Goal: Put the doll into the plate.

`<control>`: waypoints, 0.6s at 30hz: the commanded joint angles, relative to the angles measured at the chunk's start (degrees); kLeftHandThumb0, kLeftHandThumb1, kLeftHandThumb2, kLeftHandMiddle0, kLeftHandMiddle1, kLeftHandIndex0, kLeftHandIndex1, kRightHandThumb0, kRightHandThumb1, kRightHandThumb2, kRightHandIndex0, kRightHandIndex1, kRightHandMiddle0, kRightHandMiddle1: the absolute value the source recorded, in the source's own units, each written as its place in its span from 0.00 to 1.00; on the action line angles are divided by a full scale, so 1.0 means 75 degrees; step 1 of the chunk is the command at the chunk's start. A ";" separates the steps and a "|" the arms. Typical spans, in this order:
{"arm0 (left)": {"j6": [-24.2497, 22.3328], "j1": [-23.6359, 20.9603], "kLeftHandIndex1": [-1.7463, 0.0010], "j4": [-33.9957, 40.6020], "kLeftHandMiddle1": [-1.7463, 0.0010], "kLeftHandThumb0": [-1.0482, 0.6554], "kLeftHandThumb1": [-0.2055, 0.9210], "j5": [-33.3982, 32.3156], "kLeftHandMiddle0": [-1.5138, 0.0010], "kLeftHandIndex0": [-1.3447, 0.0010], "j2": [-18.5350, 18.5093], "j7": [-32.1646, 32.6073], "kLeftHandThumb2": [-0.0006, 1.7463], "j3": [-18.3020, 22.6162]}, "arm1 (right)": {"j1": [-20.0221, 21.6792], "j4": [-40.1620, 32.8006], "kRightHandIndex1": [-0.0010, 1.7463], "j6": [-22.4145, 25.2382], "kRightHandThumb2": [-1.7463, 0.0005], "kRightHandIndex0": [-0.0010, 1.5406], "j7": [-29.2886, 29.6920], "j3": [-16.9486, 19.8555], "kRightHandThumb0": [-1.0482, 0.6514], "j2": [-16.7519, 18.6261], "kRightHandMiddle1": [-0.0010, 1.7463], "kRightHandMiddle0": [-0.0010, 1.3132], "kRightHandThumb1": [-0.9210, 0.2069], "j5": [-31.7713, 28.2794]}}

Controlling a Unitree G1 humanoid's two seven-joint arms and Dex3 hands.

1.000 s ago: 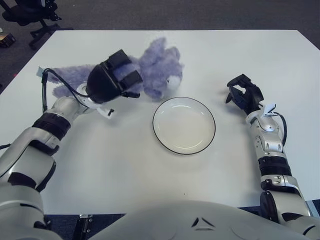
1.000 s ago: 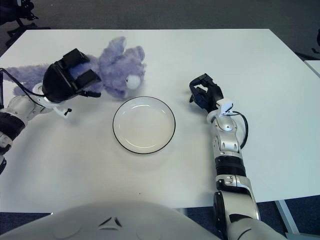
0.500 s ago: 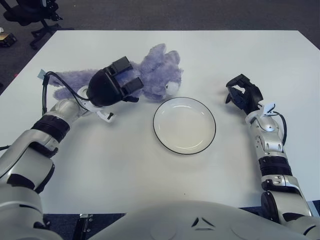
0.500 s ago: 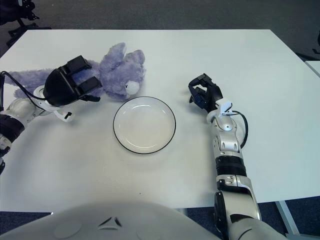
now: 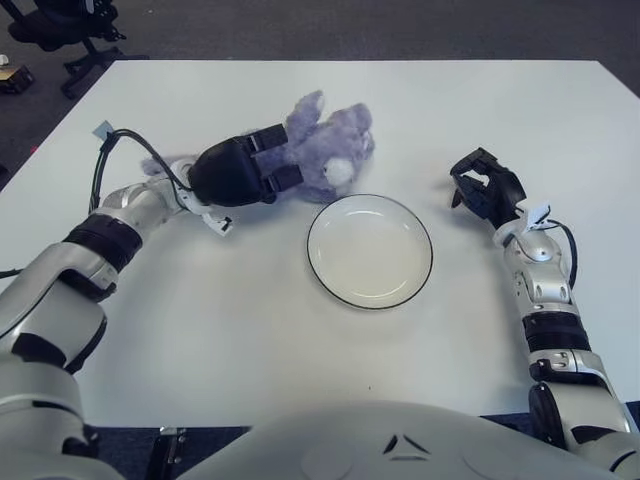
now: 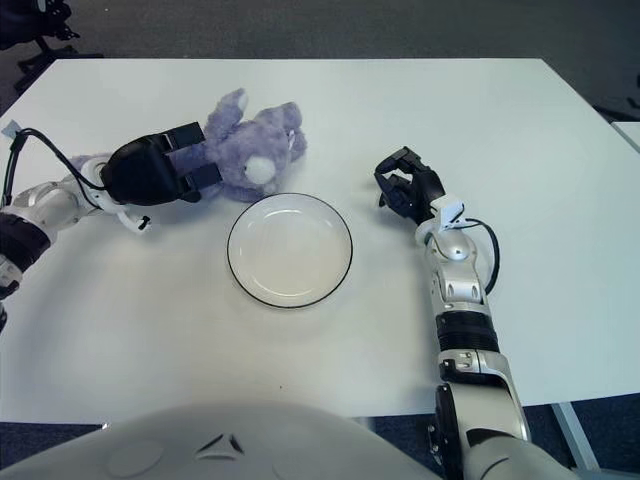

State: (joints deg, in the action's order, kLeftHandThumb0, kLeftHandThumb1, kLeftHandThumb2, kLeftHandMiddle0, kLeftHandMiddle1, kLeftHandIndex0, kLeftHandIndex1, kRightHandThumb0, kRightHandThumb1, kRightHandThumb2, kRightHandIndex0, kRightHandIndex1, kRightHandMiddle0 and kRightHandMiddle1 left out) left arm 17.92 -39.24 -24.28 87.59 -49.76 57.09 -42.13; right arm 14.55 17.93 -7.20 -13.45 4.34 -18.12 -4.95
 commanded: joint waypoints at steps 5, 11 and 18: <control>0.0005 0.0387 0.82 0.0497 0.99 0.30 1.00 -0.0732 0.66 0.58 -0.0084 -0.0080 0.03 0.0609 | -0.0377 0.0238 1.00 0.0634 0.77 0.50 -0.0228 -0.0260 0.41 -0.0152 0.92 0.25 0.00 0.0282; 0.0358 0.0525 0.87 0.0593 1.00 0.33 1.00 -0.1517 0.65 0.55 0.0048 -0.0028 0.02 0.1032 | -0.0355 0.0218 0.99 0.0725 0.77 0.49 -0.0213 -0.0304 0.41 -0.0214 0.92 0.25 0.00 0.0328; 0.0852 0.0434 0.90 0.0638 1.00 0.36 1.00 -0.1983 0.64 0.53 0.0044 -0.0151 0.03 0.1306 | -0.0343 0.0201 0.98 0.0794 0.77 0.48 -0.0214 -0.0307 0.41 -0.0238 0.93 0.25 0.00 0.0378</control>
State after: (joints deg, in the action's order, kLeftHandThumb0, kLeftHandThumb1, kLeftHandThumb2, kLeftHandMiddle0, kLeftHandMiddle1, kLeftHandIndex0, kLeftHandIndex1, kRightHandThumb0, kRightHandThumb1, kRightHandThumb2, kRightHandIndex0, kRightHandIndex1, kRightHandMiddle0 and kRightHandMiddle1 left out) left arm 22.62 -35.75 -20.05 74.18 -49.52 56.49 -33.53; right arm 14.89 17.08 -5.12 -14.01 3.52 -19.74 -3.84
